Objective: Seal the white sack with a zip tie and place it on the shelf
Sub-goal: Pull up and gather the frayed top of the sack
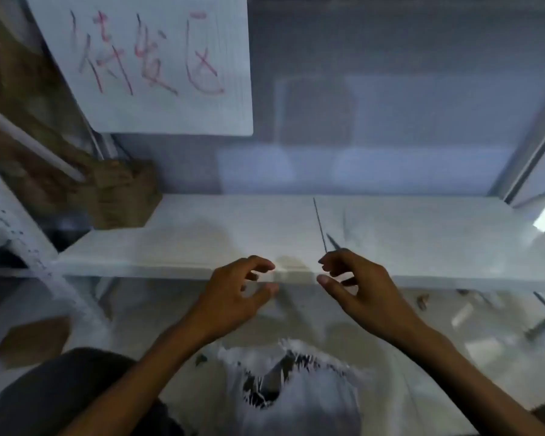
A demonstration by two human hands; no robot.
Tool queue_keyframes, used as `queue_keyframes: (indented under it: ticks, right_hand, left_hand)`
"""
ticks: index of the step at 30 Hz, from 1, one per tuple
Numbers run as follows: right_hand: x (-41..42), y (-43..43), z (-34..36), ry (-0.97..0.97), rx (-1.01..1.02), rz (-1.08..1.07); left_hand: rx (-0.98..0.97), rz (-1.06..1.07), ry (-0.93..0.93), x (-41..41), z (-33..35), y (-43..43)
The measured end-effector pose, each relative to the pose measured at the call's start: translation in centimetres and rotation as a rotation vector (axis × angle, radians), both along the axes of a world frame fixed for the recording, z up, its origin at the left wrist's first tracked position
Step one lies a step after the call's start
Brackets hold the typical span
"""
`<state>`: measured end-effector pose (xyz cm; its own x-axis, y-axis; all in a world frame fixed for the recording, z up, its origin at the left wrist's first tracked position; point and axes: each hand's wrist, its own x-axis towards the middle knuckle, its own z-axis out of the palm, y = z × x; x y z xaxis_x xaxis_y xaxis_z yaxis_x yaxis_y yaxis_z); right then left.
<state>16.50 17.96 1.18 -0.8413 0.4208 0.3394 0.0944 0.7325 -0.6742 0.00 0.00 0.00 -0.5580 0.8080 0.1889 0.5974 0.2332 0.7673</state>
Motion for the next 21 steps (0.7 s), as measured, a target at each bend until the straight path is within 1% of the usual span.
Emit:
queue_keyframes:
  ticks: [1, 5, 7, 8, 10, 11, 14, 16, 19, 21]
  right_hand:
    - [-0.2, 0.3, -0.9, -0.013, 0.010, 0.004]
    - [-0.5, 1.0, -5.0, -0.197, 0.081, 0.065]
    - [-0.3, 1.2, -6.6, -0.271, 0.090, 0.116]
    - [-0.2, 1.2, -7.2, -0.331, 0.084, 0.147]
    - [0.1, 1.5, -8.3, -0.462, 0.096, 0.219]
    - [0.3, 1.5, -8.6, -0.527, 0.114, 0.255]
    - [0.9, 1.2, -8.9, -0.680, 0.141, 0.324]
    - [1.2, 1.0, -8.6, -0.745, 0.138, 0.327]
    - [1.2, 1.0, -8.7, -0.813, 0.242, 0.356]
    - [1.3, 1.0, -8.8, -0.850, 0.306, 0.370]
  left_hand:
    - [-0.048, -0.008, -0.038, 0.1, -0.8, 0.0]
    - [-0.259, -0.054, -0.122, 0.0, -5.1, -0.8]
    - [-0.380, -0.144, -0.135, 0.1, -6.0, -1.2]
    - [-0.474, -0.214, -0.134, 0.2, -6.3, -1.3]
    - [-0.709, -0.336, -0.062, 0.3, -7.0, -1.3]
    - [-0.806, -0.389, 0.009, 0.4, -7.3, -1.4]
    - [-0.997, -0.497, 0.204, -0.1, -8.4, -1.6]
    - [-1.038, -0.504, 0.285, -0.4, -9.0, -1.6]
    - [-0.963, -0.462, 0.405, -0.5, -9.3, -1.5]
    - [-0.922, -0.432, 0.436, -0.7, -9.0, -1.3]
